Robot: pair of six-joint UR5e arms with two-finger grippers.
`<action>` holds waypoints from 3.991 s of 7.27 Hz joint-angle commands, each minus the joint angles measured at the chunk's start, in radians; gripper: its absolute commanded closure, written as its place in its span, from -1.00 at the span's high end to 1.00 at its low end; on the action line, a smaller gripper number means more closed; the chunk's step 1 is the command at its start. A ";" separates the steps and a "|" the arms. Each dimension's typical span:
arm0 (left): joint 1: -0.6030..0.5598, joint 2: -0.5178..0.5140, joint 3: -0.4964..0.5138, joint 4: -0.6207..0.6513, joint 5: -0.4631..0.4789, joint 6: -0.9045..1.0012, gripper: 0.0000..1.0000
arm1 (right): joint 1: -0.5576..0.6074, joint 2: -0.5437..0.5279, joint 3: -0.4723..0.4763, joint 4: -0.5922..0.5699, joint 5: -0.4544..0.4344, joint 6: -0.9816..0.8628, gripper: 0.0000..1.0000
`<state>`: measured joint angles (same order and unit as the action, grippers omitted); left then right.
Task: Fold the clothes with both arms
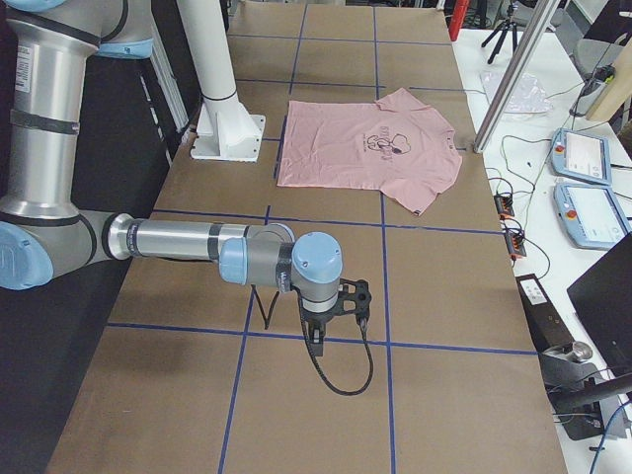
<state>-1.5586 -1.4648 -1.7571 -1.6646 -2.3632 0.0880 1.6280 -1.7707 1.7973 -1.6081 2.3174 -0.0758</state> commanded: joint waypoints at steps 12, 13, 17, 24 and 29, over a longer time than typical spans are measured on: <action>0.102 -0.333 0.258 -0.665 -0.007 -0.183 1.00 | -0.303 0.560 -0.288 0.417 -0.020 0.482 1.00; 0.110 -0.333 0.257 -0.665 -0.007 -0.185 1.00 | -0.406 0.589 -0.291 0.469 -0.142 0.642 0.99; 0.112 -0.331 0.254 -0.665 -0.007 -0.186 1.00 | -0.666 0.706 -0.589 0.843 -0.483 1.092 0.38; 0.118 -0.333 0.255 -0.665 -0.005 -0.186 1.00 | -0.803 0.755 -0.633 0.838 -0.680 1.143 0.23; 0.120 -0.331 0.258 -0.665 -0.005 -0.185 1.00 | -0.820 0.751 -0.638 0.835 -0.702 1.128 0.11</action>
<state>-1.4390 -1.7963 -1.4993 -2.3301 -2.3686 -0.0967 0.8077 -1.0184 1.1596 -0.7737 1.6157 1.0679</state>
